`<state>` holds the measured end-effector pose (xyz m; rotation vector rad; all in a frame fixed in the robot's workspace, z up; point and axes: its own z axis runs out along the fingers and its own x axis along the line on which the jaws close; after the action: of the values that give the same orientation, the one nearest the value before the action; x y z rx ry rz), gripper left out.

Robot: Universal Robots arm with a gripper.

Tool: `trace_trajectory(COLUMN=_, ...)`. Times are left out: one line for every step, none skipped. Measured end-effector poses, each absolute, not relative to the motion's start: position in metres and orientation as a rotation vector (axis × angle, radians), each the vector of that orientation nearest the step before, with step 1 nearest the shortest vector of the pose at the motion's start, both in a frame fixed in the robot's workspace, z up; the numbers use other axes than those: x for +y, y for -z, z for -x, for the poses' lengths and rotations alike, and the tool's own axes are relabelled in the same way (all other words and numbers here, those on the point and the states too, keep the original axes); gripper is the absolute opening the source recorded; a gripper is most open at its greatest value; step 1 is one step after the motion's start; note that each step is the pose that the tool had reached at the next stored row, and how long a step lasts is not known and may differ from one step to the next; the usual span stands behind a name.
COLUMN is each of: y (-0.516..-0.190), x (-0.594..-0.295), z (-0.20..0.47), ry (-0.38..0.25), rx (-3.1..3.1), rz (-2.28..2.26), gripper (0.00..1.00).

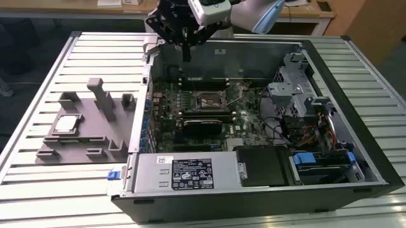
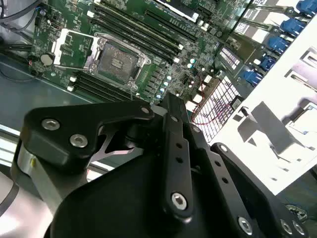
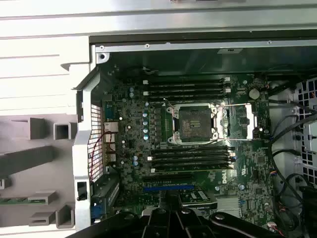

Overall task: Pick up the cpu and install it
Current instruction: 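Reach for the cpu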

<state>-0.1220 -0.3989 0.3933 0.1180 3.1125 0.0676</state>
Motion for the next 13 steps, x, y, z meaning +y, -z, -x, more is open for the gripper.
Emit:
trace_trajectory(y=-0.3933, x=-0.3989, z=0.1220, ry=-0.068, rx=3.113, rz=-0.118, gripper=0.11)
trace_trajectory(y=-0.3933, x=-0.3989, z=0.1220, ry=-0.068, rx=3.113, rz=-0.118, gripper=0.11)
trace_trajectory(y=-0.3933, x=-0.3989, z=0.1220, ry=-0.068, rx=3.112, rz=-0.118, gripper=0.11)
trace_trajectory(y=-0.3933, x=-0.3989, z=0.1220, ry=-0.068, rx=3.113, rz=-0.118, gripper=0.11)
trace_trajectory(y=-0.3933, x=-0.3989, z=0.1220, ry=-0.068, rx=3.112, rz=-0.118, gripper=0.11)
trace_trajectory(y=-0.3933, x=-0.3989, z=0.1221, ry=-0.068, rx=3.112, rz=-0.118, gripper=0.11)
trace_trajectory(y=-0.3933, x=-0.3989, z=0.1225, ry=-0.068, rx=3.112, rz=-0.118, gripper=0.11)
trace_trajectory(y=-0.3933, x=-0.3989, z=0.1228, ry=-0.068, rx=3.112, rz=-0.118, gripper=0.11)
trace_trajectory(y=-0.3933, x=-0.3990, z=0.1233, ry=-0.068, rx=3.112, rz=-0.118, gripper=0.11)
trace_trajectory(y=-0.3933, x=-0.3989, z=0.1237, ry=-0.068, rx=3.112, rz=-0.118, gripper=0.11)
trace_trajectory(y=-0.3933, x=-0.3989, z=0.1241, ry=-0.068, rx=3.112, rz=-0.118, gripper=0.11)
trace_trajectory(y=-0.3933, x=-0.3989, z=0.1245, ry=-0.068, rx=3.112, rz=-0.118, gripper=0.11)
trace_trajectory(y=-0.3933, x=-0.3990, z=0.1251, ry=-0.068, rx=3.112, rz=-0.119, gripper=0.11)
